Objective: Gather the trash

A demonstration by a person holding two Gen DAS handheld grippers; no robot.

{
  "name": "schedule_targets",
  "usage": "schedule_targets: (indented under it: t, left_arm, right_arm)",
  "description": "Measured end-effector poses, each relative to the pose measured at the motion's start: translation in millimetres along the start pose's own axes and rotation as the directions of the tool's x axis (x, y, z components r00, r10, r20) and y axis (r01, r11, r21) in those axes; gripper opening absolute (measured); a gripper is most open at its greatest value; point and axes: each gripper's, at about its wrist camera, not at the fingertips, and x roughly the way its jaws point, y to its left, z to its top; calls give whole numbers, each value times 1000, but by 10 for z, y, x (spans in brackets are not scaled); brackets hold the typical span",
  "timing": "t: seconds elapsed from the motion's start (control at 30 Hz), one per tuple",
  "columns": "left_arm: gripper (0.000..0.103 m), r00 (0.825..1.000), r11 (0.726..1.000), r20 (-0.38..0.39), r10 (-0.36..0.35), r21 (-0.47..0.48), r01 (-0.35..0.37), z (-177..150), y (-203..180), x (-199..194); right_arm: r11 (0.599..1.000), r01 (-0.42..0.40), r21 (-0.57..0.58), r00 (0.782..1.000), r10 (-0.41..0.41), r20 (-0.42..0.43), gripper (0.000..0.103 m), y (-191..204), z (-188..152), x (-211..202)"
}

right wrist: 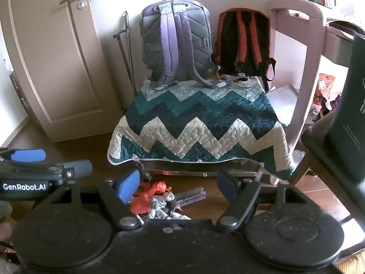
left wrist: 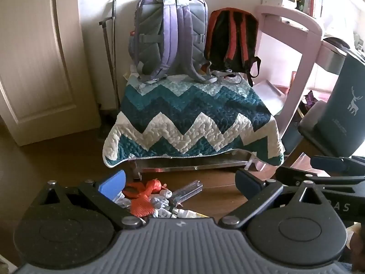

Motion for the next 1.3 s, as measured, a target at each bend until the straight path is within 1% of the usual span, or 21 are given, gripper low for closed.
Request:
schedule_targets:
  t: [0.13,0.3,0.33,0.43,0.47,0.6,0.77,1.3]
  left_arm:
    - [103,1000,1000,-17,-12,-7,12,6,15,9]
    - [103,1000,999,17,-9,36,8,14,7,-28]
    - [103,1000,999,27,-15,46,13,4,-77,-37]
    - [103,999,998,42,-20,68,17,10,-119,-40]
    - [103,999,997,45,-18,71,15,10,-124,-42]
    - [103,997,999,71,-29,45,25,2,-93,-71]
    - [103,997,1000,67,-26,16,25,25,-40,-21]
    - [103,998,999,44,-34,-10,35,13,-39,-26]
  right_arm:
    - [1000,5,3,1000,-5,3,75,-8,-28,-13]
    - [1000,11,9,1000,-11,-6,75,-39,26,12]
    - [1000,10,9,1000,-10,-3,75,-28,19,-10]
    - [1000,15,6,1000,-15,5,75,-25,38,-3]
    - [1000,25,9,999,-25,22,75,11,-28,-38]
    - [999,41,20,999,-41,34,75,-2,-10,-69]
    - [998,54,29,998,-55,34,75,-1,-3,-73]
    - [998,59,28,998,-60,37,75,-3,-15,-85]
